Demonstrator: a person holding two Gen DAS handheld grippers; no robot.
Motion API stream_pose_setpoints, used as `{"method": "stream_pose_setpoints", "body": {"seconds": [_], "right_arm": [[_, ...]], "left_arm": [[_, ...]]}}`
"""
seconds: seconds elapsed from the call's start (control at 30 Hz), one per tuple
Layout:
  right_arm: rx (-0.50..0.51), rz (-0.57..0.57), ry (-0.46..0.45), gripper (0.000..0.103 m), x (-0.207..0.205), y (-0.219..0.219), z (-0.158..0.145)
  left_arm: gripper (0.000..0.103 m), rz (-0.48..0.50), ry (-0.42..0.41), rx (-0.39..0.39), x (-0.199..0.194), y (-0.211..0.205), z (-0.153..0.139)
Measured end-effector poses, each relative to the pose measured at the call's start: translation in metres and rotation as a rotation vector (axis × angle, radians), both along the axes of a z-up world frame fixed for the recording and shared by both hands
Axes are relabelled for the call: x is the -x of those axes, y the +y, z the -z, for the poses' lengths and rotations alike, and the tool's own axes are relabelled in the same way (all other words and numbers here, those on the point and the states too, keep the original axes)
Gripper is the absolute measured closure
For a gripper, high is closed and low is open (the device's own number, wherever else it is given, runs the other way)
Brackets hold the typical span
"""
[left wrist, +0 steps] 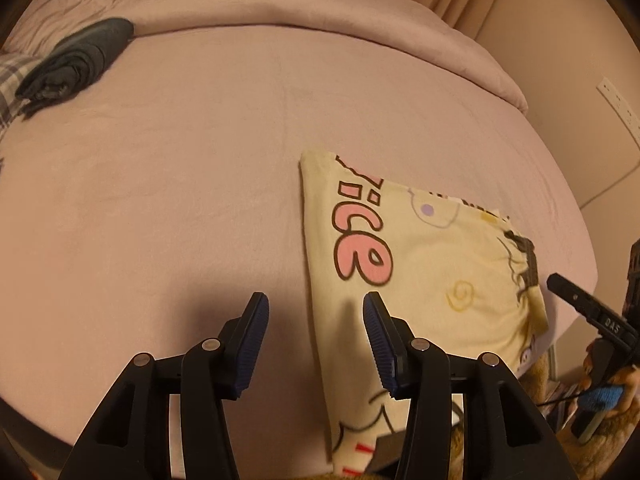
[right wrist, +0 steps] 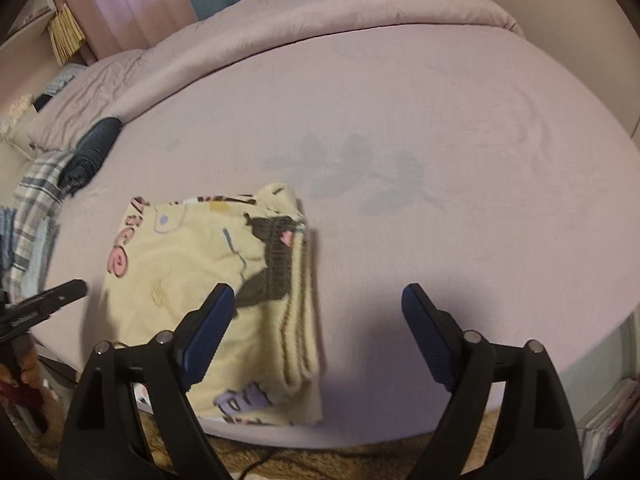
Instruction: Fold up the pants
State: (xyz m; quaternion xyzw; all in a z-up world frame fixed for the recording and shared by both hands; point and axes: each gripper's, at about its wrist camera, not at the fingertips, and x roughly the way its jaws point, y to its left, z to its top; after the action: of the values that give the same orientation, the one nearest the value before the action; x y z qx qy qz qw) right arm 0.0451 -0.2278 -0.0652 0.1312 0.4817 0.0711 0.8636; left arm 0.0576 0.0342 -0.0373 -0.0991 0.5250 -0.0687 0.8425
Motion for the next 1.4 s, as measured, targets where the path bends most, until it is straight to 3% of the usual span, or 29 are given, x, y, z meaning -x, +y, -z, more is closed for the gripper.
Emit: {"method": "stream_pose_setpoints", "body": {"seconds": [0.23,0.5,0.7,0.87,0.93,1.07,1.3,1.4], "right_arm": [[-0.052,-0.02,0.078,0.016,-0.007,0.004,0.029],[-0.114,-0.042,0.051,0.014,-0.008,0.003,0.036],[-0.177,-0.118,0.029,0.015,-0.012,0.031,0.042],[-0.163,-0.127,0.02,0.015,-0.012,0.047,0.042],[-0.159,-0.122,0.022,0.022,-0.012,0.045,0.041],[-0.16,-0.115,0.055,0.035,-0.009,0.035,0.037],[-0.309,-0.124,0.11,0.036,0.004,0.004,0.048],[-0.361,-0.128,0.121,0.036,0.004,0.001,0.053]], "left_arm": [[0.054,-0.012,0.083,0.077,-0.014,0.002,0.03],[0.048,-0.01,0.077,0.152,-0.013,0.001,0.037],[0.048,0.093,0.072,0.231,-0.012,-0.021,0.042],[0.049,0.099,0.073,0.253,-0.015,-0.029,0.044],[0.056,0.096,0.073,0.245,-0.015,-0.027,0.043],[0.056,0.093,0.091,0.272,-0.011,-0.018,0.042],[0.056,0.098,0.135,0.32,-0.003,0.001,0.047],[0.056,0.119,0.138,0.281,-0.005,-0.003,0.048]]}}
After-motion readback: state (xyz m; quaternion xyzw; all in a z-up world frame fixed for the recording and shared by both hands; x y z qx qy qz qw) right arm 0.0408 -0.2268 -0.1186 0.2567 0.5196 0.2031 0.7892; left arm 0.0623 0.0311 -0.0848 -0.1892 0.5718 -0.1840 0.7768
